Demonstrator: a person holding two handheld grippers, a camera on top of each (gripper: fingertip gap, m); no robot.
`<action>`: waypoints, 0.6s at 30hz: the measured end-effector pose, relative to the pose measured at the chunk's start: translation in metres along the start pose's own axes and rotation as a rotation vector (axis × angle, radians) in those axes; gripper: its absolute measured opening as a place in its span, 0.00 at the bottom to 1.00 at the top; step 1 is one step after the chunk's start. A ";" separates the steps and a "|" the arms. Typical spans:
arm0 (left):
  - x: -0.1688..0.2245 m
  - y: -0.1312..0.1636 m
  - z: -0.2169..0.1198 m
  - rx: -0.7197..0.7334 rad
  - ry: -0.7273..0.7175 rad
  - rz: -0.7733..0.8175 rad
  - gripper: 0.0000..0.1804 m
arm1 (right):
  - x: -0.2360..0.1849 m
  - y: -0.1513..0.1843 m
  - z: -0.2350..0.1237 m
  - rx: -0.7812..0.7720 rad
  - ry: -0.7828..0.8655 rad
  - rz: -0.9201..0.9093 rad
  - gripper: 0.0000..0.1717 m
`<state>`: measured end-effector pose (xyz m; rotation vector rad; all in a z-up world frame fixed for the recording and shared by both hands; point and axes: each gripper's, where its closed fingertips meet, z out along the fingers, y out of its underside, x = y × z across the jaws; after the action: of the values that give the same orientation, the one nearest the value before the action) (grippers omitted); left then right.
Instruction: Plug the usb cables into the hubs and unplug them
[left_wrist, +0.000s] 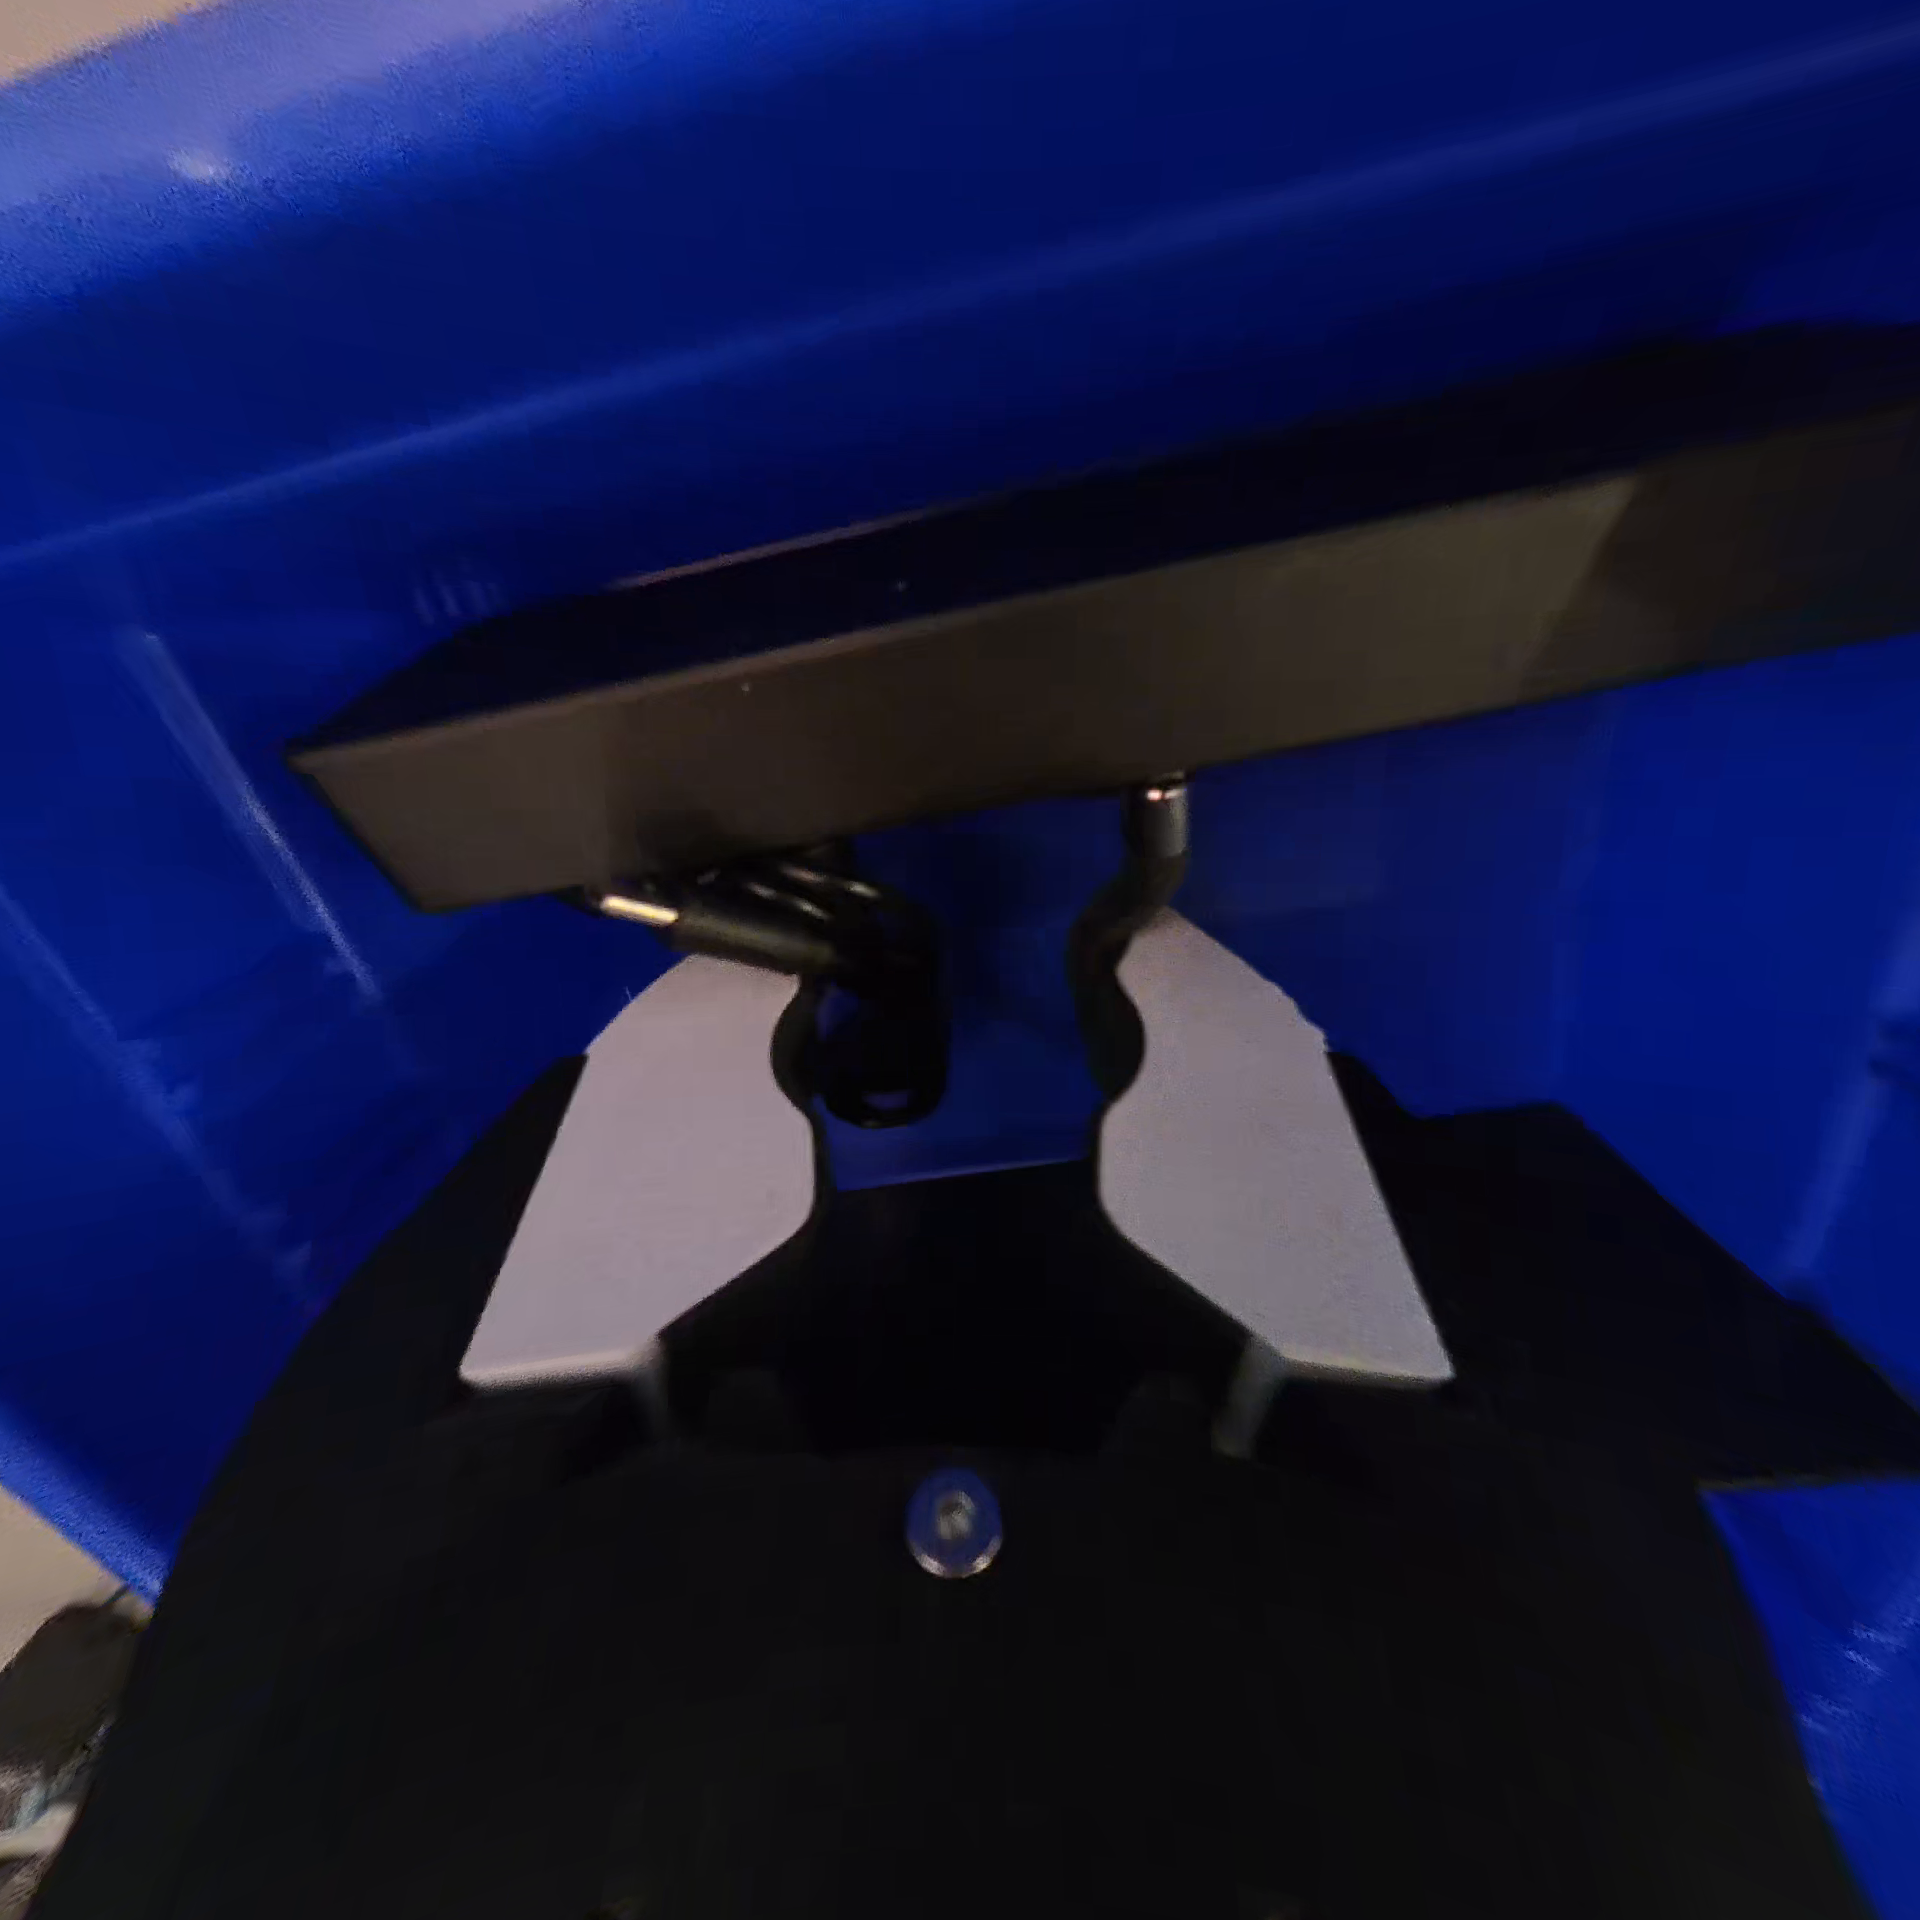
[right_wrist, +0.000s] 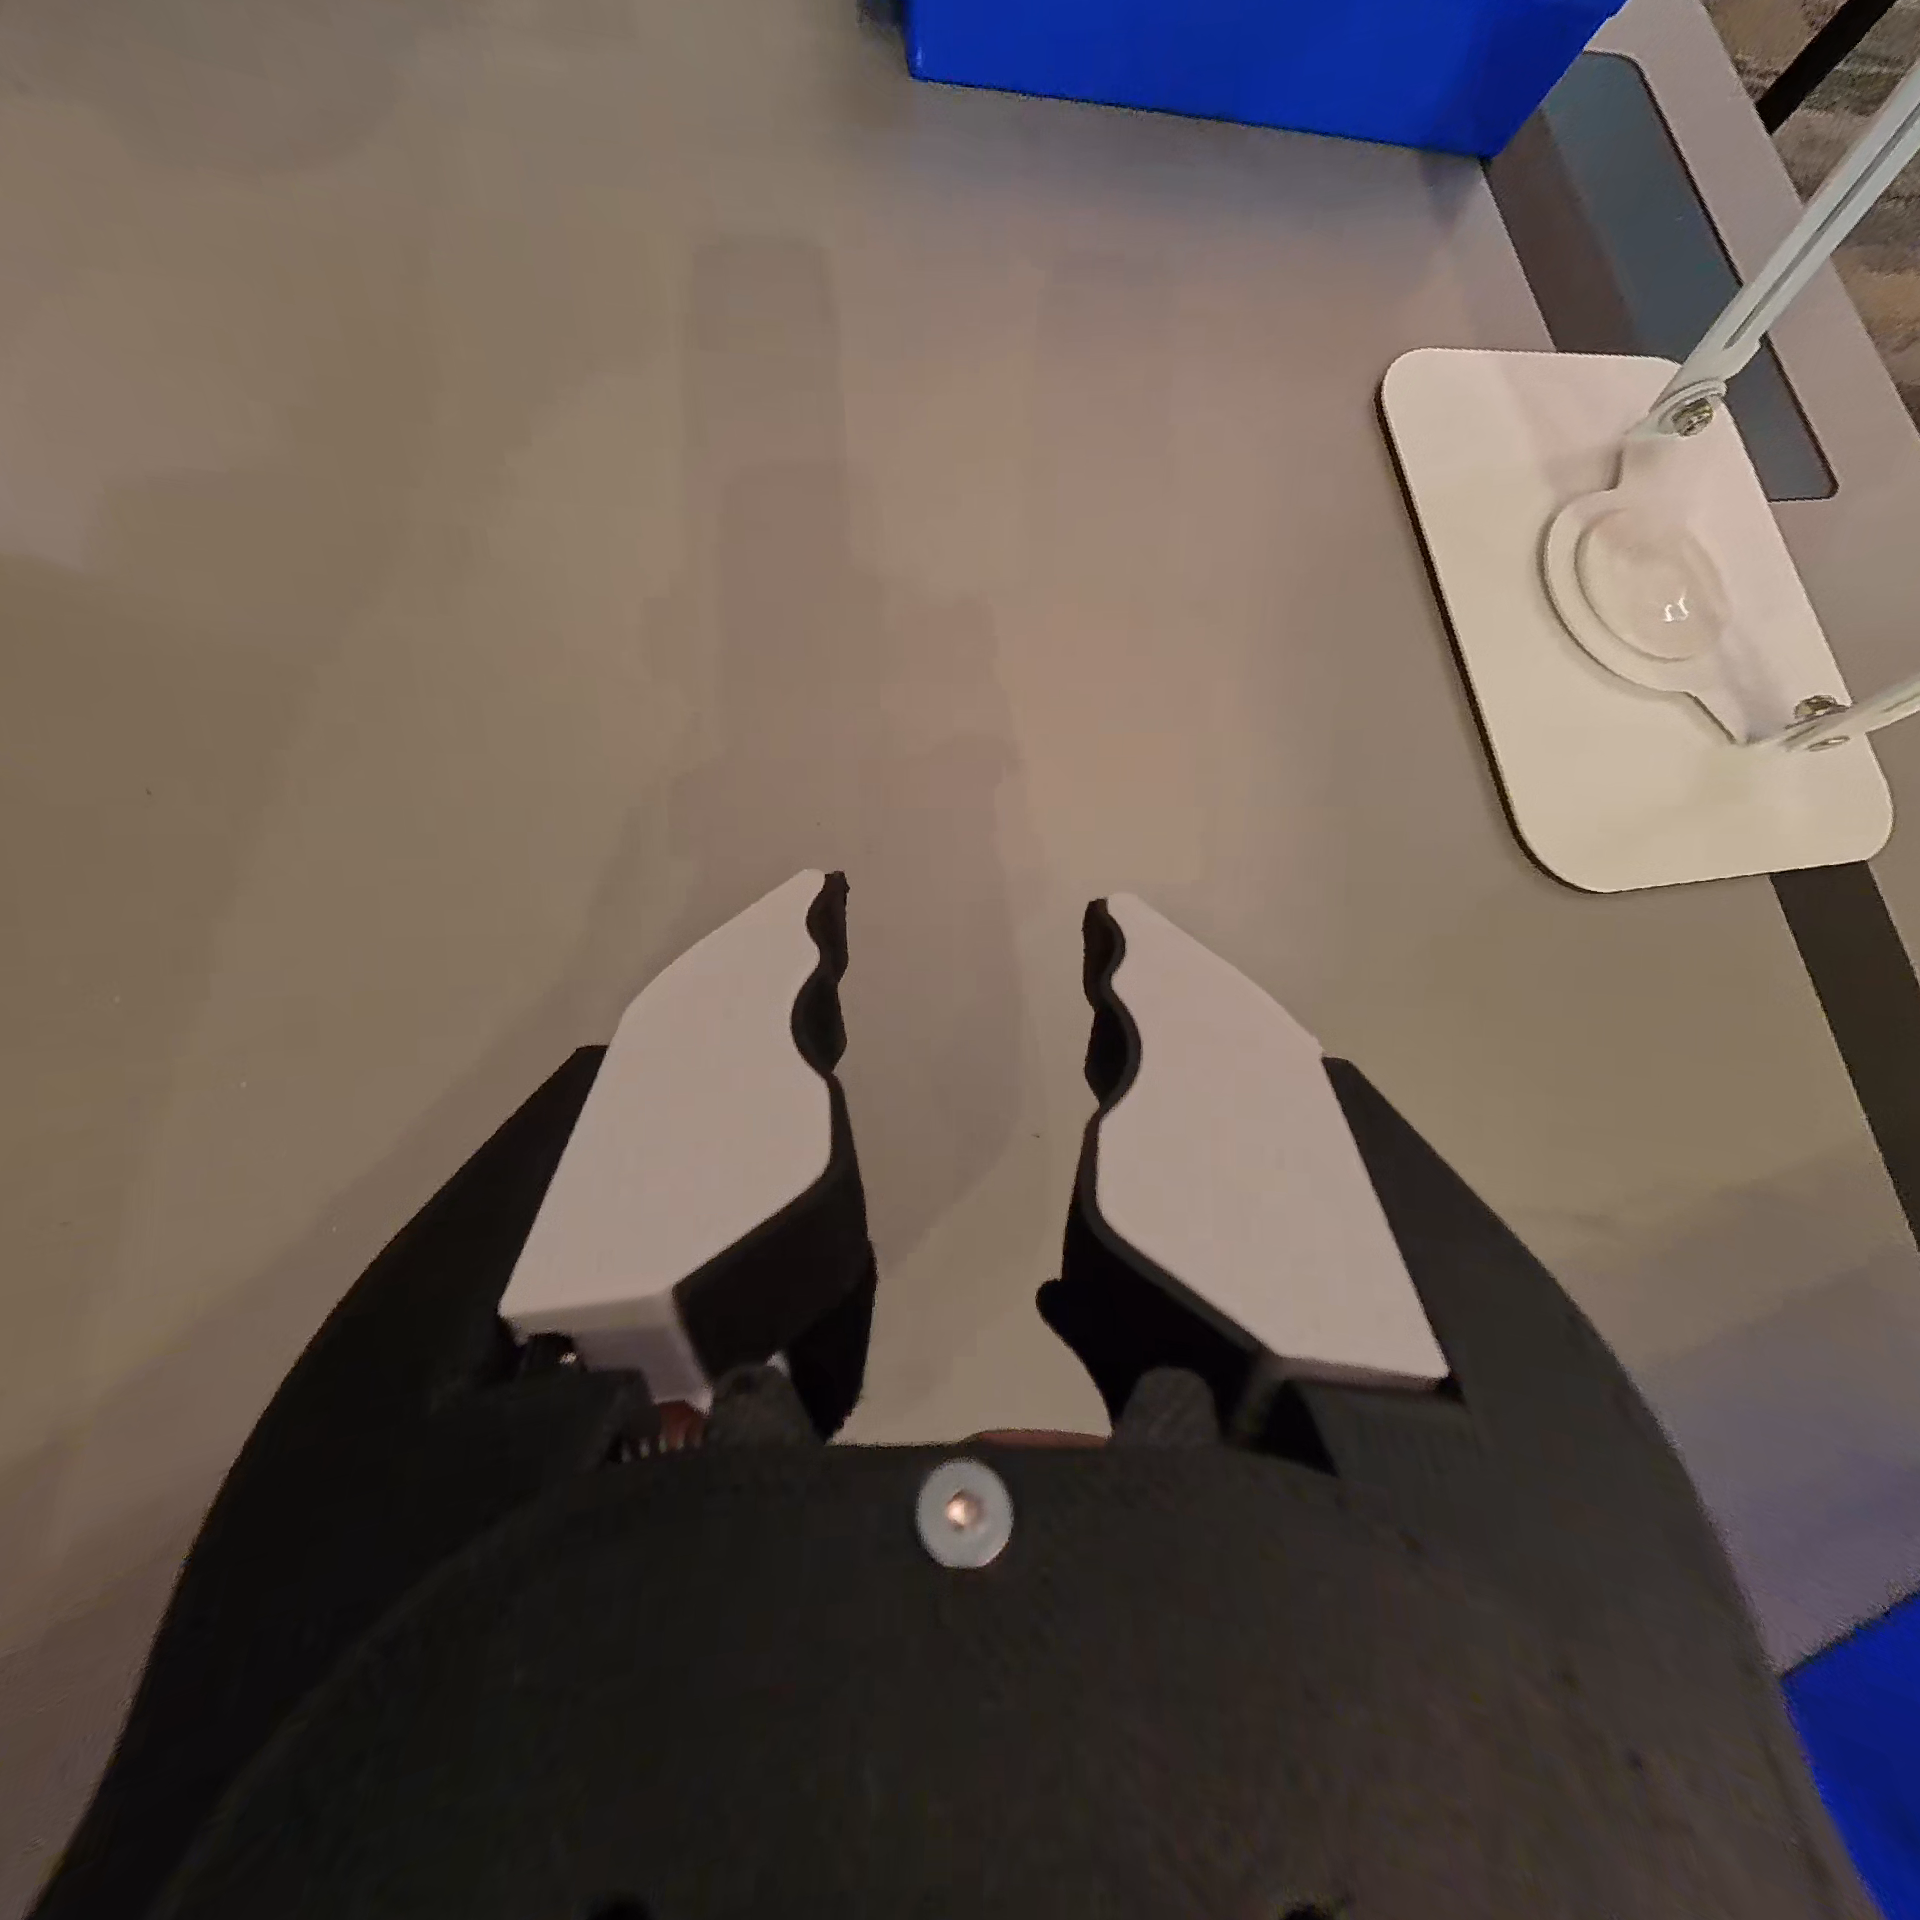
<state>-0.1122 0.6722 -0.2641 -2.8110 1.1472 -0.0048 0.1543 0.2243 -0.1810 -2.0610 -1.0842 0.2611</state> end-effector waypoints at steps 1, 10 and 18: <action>0.000 -0.003 -0.002 0.036 0.016 -0.011 0.21 | 0.000 0.001 0.000 0.002 0.001 0.000 0.25; -0.009 -0.015 -0.050 0.321 -0.090 0.040 0.10 | 0.002 0.002 -0.011 0.030 0.015 0.005 0.24; -0.007 -0.017 -0.124 0.582 -0.133 0.045 0.09 | 0.001 0.001 -0.014 0.052 0.015 0.026 0.24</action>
<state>-0.1106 0.6778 -0.1387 -2.2383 0.9817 -0.1241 0.1632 0.2172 -0.1719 -2.0292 -1.0318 0.2827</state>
